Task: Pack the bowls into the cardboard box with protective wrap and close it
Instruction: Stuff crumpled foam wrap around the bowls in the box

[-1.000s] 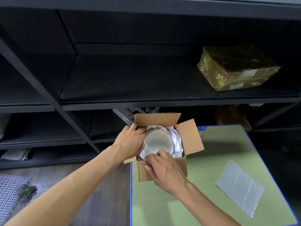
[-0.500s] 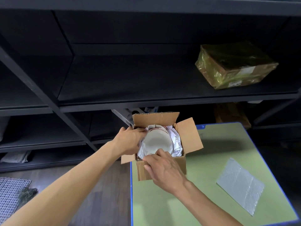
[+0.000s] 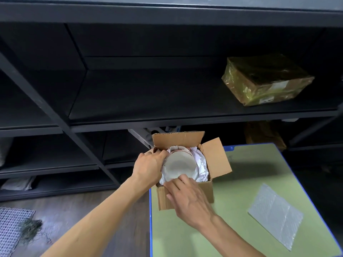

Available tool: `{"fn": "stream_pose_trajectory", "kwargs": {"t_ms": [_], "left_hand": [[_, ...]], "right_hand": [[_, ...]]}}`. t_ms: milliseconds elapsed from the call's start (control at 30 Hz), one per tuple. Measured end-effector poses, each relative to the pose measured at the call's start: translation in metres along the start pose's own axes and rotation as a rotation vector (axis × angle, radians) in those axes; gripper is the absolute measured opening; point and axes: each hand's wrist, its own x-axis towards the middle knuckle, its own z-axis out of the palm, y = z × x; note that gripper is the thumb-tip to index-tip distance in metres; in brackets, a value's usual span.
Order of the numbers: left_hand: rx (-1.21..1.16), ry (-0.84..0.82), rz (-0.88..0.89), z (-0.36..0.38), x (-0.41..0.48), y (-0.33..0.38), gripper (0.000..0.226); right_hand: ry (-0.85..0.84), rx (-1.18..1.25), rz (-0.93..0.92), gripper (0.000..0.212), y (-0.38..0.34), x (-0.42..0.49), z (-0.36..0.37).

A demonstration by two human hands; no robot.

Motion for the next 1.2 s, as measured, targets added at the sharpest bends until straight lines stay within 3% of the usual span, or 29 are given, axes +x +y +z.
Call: {"fn": "stream_pose_trajectory", "kwargs": {"t_ms": [167, 333, 500, 700, 1000, 1200], "left_hand": [[-0.033, 0.088, 0.017, 0.006, -0.004, -0.002, 0.030], [-0.011, 0.137, 0.112, 0.003, -0.019, 0.001, 0.041], [-0.056, 0.121, 0.142, -0.004, -0.027, 0.004, 0.033], [-0.096, 0.151, 0.128, -0.006, -0.024, 0.005, 0.022], [-0.090, 0.164, 0.126, -0.003, -0.022, 0.001, 0.014], [-0.110, 0.160, 0.106, -0.004, -0.032, 0.001, 0.011]], "right_hand": [[0.066, 0.054, 0.000, 0.029, 0.009, -0.009, -0.015], [0.119, -0.050, 0.151, 0.030, 0.045, -0.007, -0.028], [0.115, -0.125, 0.314, 0.041, 0.075, -0.009, -0.039], [0.112, -0.240, 0.245, 0.026, 0.089, 0.002, -0.039], [0.021, -0.368, 0.193, 0.033, 0.081, 0.020, -0.046], [0.113, -0.299, 0.211, 0.030, 0.085, 0.003, -0.035]]}}
